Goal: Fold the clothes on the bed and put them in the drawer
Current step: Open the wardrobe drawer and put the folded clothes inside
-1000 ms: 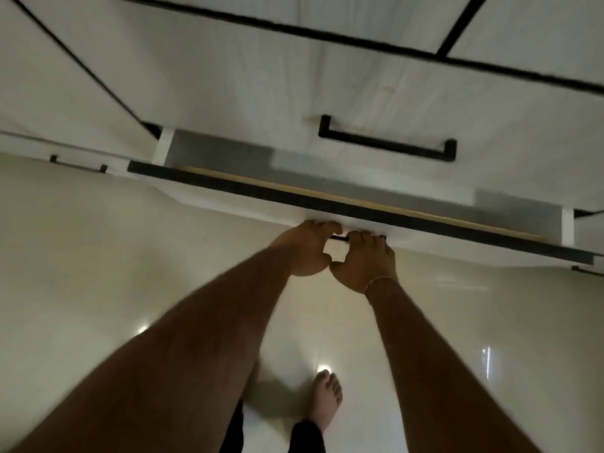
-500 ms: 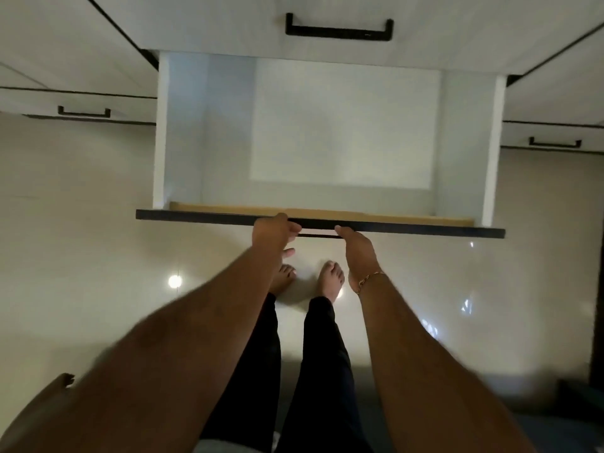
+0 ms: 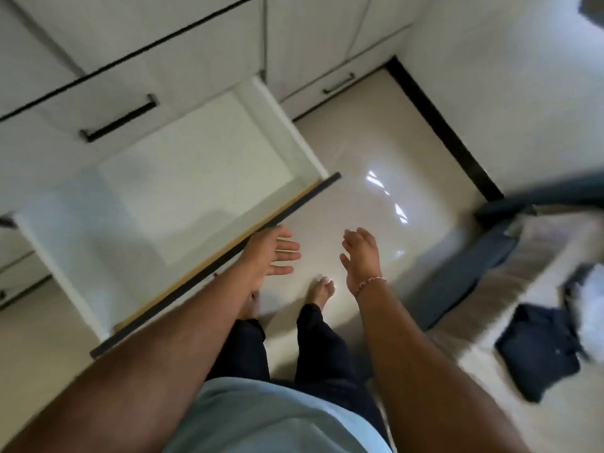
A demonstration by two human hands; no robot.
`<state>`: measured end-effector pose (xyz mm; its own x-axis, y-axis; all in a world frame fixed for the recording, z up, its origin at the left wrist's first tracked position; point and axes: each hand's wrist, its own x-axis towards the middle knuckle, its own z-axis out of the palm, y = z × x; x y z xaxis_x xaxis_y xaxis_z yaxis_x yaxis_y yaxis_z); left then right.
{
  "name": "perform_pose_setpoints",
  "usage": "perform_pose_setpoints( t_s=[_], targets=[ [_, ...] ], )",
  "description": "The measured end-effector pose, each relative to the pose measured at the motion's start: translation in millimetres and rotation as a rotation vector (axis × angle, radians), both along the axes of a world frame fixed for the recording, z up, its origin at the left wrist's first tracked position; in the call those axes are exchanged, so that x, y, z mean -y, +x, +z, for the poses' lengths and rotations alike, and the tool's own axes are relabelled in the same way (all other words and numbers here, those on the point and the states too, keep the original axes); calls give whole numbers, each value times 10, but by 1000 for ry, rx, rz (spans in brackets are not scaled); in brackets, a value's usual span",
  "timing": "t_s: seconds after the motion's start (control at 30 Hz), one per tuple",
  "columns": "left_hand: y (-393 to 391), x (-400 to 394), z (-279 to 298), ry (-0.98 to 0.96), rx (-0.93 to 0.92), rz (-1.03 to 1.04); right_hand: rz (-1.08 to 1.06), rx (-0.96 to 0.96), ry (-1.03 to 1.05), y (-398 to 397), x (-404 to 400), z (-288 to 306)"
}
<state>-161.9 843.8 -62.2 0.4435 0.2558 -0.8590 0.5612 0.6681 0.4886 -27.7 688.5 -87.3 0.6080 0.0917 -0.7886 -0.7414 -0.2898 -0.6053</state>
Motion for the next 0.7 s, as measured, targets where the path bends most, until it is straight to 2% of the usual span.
perform_pose_setpoints(
  t_s=[0.17, 0.3, 0.5, 0.7],
  targets=[
    [836, 843, 179, 16, 68, -335, -430, 36, 76, 297, 1328, 169],
    [1715, 1925, 161, 17, 93, -642, -739, 73, 44, 544, 2752, 138],
    [2773, 3856, 4, 52, 57, -1002, -1075, -1, -8, 756, 4693, -167],
    [3362, 5308, -114, 155, 28, -1264, -1165, -118, -48, 929, 5662, -576]
  ],
)
